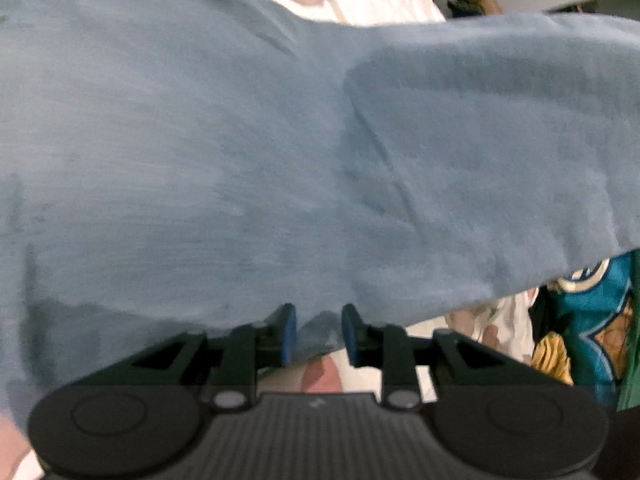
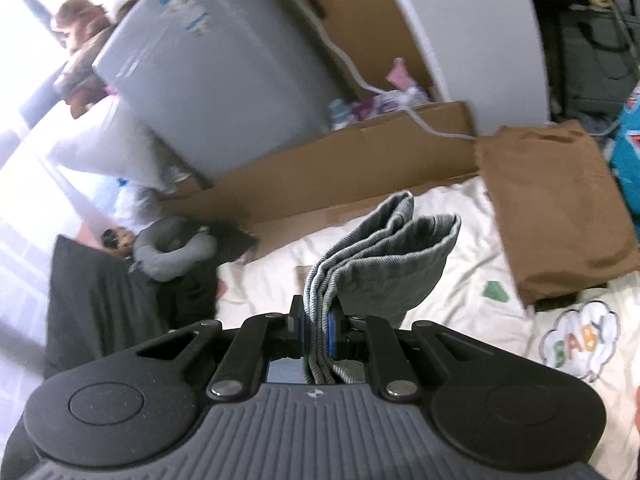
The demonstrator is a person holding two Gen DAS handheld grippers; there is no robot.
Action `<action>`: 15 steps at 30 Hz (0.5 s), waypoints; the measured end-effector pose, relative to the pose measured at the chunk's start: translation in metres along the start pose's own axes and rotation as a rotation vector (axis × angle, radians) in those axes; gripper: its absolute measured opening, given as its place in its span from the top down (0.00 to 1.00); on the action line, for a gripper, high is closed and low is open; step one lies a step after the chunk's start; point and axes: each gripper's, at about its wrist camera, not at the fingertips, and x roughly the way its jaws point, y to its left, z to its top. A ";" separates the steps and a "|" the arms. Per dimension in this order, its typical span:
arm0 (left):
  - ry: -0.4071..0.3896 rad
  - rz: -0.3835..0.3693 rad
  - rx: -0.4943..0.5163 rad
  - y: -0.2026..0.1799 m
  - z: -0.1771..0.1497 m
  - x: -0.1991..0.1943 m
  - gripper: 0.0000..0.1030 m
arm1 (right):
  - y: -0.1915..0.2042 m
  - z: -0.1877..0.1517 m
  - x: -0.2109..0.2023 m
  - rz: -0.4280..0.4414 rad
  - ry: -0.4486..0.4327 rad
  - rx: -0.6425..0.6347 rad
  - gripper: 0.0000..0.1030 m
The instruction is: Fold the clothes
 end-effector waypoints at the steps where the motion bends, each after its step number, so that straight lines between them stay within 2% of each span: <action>1: -0.019 0.002 -0.016 0.005 0.000 -0.008 0.72 | 0.005 0.000 0.001 0.013 0.004 -0.007 0.91; 10: -0.153 0.053 -0.177 0.072 -0.003 -0.074 0.69 | 0.042 -0.005 0.019 0.092 0.053 -0.006 0.91; 15: -0.209 0.066 -0.255 0.091 -0.012 -0.094 0.69 | 0.070 -0.009 0.034 0.130 0.081 -0.019 0.91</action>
